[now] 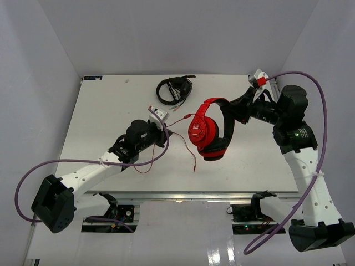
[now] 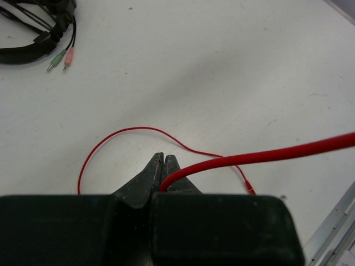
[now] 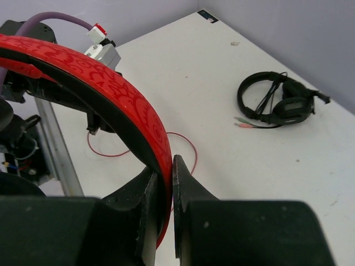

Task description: Wrap the headphones

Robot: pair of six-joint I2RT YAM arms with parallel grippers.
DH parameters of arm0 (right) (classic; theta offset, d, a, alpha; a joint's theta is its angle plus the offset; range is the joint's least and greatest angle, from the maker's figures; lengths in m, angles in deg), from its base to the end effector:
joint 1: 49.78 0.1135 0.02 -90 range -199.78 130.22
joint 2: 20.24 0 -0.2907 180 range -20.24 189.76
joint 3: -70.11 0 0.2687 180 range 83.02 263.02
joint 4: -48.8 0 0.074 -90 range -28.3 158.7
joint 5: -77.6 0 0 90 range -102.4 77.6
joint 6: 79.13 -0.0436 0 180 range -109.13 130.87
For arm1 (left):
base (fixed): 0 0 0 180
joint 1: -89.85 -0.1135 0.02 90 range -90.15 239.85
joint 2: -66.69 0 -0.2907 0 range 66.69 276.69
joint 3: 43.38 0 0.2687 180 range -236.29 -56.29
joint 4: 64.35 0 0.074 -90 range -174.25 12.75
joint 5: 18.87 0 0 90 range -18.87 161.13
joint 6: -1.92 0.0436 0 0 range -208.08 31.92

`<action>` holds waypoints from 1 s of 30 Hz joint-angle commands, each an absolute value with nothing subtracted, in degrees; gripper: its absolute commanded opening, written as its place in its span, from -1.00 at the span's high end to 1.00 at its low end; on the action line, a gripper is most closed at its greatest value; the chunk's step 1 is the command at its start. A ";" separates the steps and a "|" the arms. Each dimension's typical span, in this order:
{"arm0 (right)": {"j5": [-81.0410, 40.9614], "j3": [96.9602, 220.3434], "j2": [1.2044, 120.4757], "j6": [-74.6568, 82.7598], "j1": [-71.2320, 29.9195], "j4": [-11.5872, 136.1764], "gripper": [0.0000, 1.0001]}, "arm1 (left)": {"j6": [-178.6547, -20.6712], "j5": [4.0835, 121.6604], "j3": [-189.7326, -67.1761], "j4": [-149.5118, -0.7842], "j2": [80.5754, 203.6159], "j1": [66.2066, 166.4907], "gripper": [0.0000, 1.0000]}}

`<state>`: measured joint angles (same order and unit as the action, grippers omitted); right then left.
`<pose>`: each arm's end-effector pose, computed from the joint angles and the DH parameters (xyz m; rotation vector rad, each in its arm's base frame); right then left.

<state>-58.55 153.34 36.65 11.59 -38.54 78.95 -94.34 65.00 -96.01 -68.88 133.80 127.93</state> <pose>0.1959 0.0710 0.4693 -0.7797 1.4844 0.7944 0.2160 -0.1752 0.2759 0.6058 1.8537 -0.6211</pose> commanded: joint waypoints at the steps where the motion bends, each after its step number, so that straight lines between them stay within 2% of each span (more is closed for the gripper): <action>1: -57.97 158.01 33.35 22.77 -38.80 82.13 0.85 | -88.53 72.54 -97.97 -74.63 133.22 127.80 1.00; 7: -63.21 159.65 32.83 29.41 -38.80 86.67 0.85 | -81.83 76.95 -101.47 -79.46 134.64 127.82 1.00; 18: -66.69 157.14 31.23 25.74 -38.80 85.47 0.85 | -81.98 77.53 -101.73 -78.67 135.10 127.67 1.00; 25: -64.77 155.42 33.85 3.43 -39.49 73.56 0.85 | -88.03 68.89 -95.84 -70.88 136.80 127.76 1.00; 30: -70.95 154.56 34.93 -3.21 -40.38 68.81 0.85 | -88.72 67.81 -95.57 -69.09 140.69 127.73 1.00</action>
